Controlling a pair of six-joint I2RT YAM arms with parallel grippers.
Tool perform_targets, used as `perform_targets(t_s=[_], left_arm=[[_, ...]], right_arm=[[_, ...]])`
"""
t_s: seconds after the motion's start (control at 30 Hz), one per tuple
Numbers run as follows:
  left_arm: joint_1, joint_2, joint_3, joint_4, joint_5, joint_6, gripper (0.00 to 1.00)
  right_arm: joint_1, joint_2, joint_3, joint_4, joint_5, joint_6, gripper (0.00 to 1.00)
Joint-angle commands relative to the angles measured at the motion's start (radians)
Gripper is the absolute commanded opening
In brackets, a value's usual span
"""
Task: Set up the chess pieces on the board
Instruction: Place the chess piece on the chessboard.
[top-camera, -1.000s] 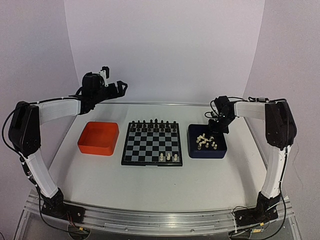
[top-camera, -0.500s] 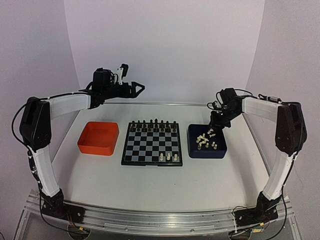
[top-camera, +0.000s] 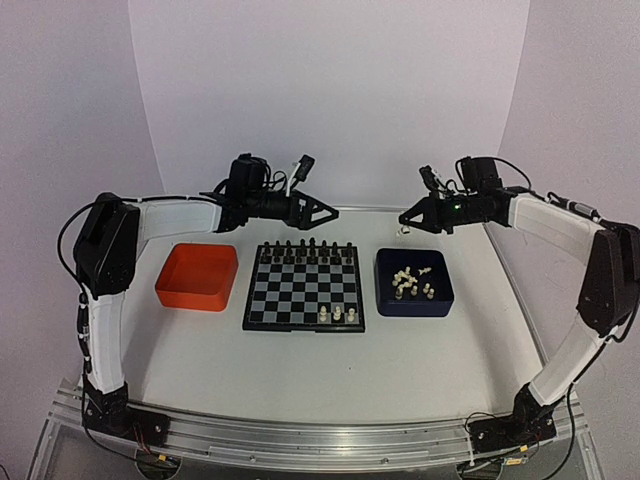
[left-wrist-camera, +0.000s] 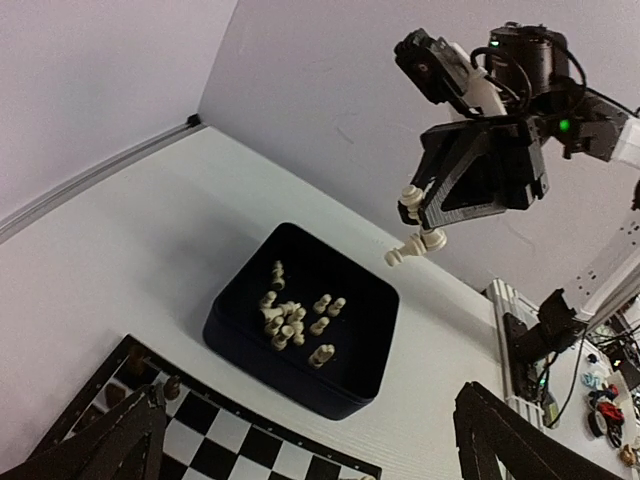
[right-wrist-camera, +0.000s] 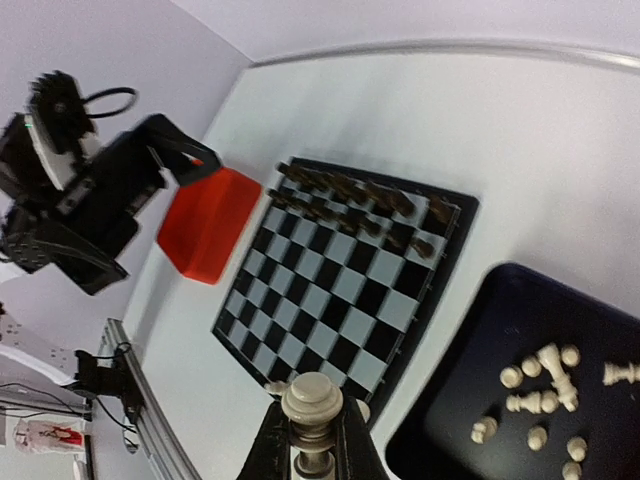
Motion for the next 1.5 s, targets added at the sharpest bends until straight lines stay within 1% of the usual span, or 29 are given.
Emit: perform_targets(t_s=[0.0, 0.1, 0.17, 0.3, 0.43, 0.57, 0.67, 0.77, 0.9, 1.07, 1.23, 1.33, 1.47], left_arm=[[-0.016, 0.04, 0.019, 0.211, 0.225, -0.156, 0.99], [-0.038, 0.079, 0.051, 0.252, 0.276, -0.216, 0.98], [-0.059, 0.099, 0.081, 0.266, 0.307, -0.234, 0.96], [-0.088, 0.127, 0.094, 0.353, 0.366, -0.294, 0.95], [-0.1, 0.151, 0.098, 0.435, 0.389, -0.358, 0.93], [-0.108, 0.149, 0.072, 0.538, 0.417, -0.413, 0.88], [-0.107, 0.127, 0.015, 0.652, 0.428, -0.46, 0.82], [-0.107, 0.119, -0.009, 0.733, 0.451, -0.512, 0.76], [-0.109, 0.12, -0.005, 0.783, 0.472, -0.54, 0.7], [-0.111, 0.127, 0.005, 0.819, 0.471, -0.559, 0.67], [-0.114, 0.134, 0.01, 0.864, 0.484, -0.589, 0.58], [-0.115, 0.129, 0.003, 0.883, 0.486, -0.596, 0.49], [-0.115, 0.123, -0.007, 0.895, 0.49, -0.595, 0.32]], right_arm=[[0.003, -0.052, -0.032, 0.348, -0.237, 0.18, 0.0], [0.029, -0.063, -0.042, 0.417, -0.275, 0.222, 0.0], [0.056, -0.069, -0.04, 0.43, -0.29, 0.222, 0.0], [0.102, -0.066, -0.028, 0.458, -0.318, 0.236, 0.0], [0.143, -0.057, -0.013, 0.481, -0.351, 0.253, 0.0], [0.168, -0.055, -0.007, 0.485, -0.368, 0.26, 0.0], [0.172, -0.055, -0.009, 0.486, -0.376, 0.26, 0.0], [0.179, -0.044, -0.006, 0.486, -0.39, 0.266, 0.0], [0.185, -0.032, -0.004, 0.49, -0.389, 0.263, 0.0], [0.197, -0.02, 0.003, 0.498, -0.403, 0.261, 0.0], [0.199, -0.01, 0.0, 0.501, -0.393, 0.255, 0.0], [0.199, 0.002, 0.002, 0.501, -0.393, 0.26, 0.0], [0.199, 0.008, 0.001, 0.5, -0.378, 0.252, 0.0]])
